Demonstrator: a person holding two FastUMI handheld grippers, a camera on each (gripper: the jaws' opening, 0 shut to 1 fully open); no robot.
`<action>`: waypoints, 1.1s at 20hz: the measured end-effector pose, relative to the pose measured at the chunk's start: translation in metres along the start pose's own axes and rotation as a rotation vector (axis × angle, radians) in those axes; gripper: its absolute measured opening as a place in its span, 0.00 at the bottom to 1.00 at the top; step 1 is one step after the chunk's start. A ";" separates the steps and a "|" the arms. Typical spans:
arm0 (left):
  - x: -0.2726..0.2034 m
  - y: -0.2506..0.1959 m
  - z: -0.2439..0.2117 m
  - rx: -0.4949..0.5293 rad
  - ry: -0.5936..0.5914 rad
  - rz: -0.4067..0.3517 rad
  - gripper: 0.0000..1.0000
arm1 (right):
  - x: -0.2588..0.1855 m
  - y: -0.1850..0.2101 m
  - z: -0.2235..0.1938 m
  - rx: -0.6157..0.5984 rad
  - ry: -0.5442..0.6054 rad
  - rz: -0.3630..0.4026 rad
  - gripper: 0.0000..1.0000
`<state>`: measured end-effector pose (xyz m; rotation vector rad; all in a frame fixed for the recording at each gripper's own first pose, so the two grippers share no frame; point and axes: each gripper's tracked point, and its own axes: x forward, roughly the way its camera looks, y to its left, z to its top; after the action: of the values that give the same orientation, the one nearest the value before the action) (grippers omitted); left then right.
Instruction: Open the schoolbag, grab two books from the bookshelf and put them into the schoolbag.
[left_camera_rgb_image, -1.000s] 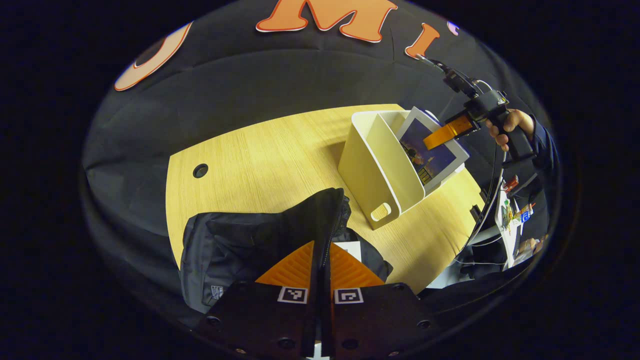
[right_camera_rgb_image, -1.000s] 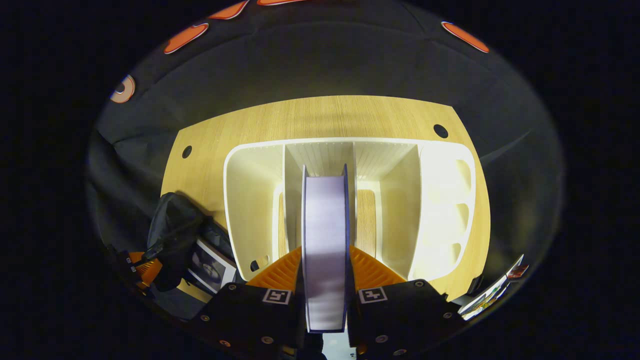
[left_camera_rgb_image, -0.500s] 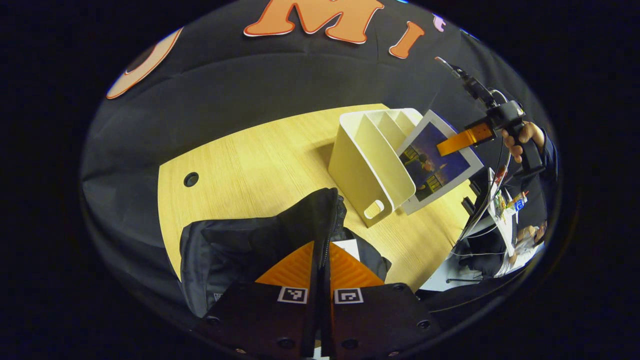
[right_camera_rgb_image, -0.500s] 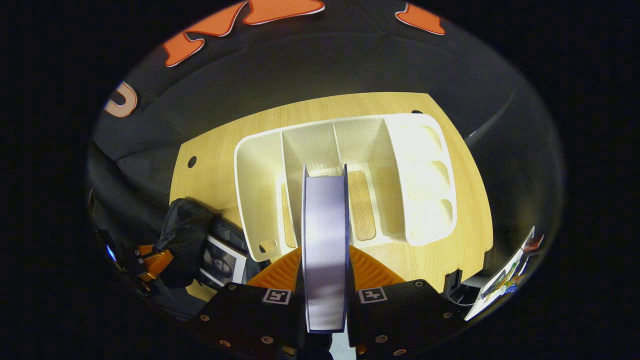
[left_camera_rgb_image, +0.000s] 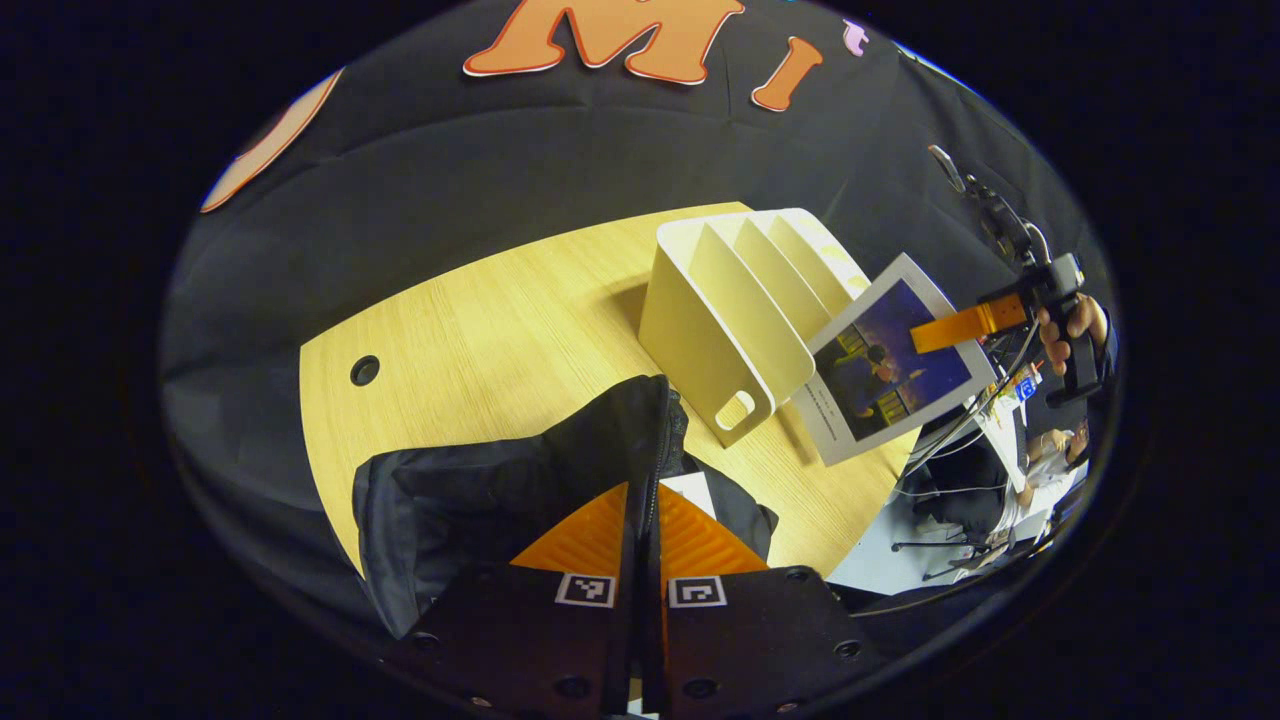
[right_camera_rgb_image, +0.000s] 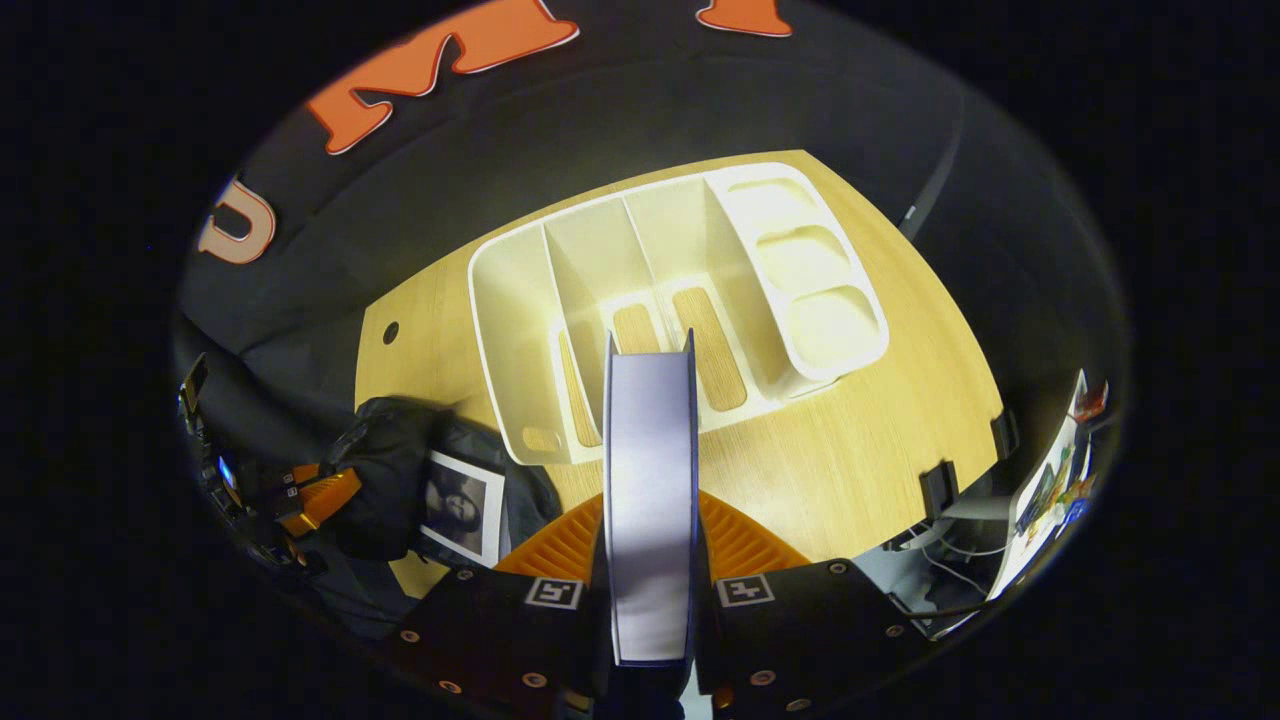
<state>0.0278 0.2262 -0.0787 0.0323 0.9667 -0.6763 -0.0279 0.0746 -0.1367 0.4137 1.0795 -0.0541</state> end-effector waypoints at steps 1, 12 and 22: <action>0.001 -0.001 0.000 0.004 0.000 -0.005 0.07 | -0.002 -0.003 -0.007 0.017 -0.005 -0.001 0.34; -0.001 -0.007 -0.005 0.054 0.015 -0.025 0.06 | -0.016 0.018 -0.070 0.191 -0.036 0.184 0.34; -0.006 -0.006 -0.004 0.072 0.006 -0.011 0.06 | -0.014 0.063 -0.098 0.306 -0.083 0.497 0.33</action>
<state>0.0190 0.2261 -0.0749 0.0919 0.9486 -0.7213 -0.1022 0.1648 -0.1448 0.9384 0.8631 0.2049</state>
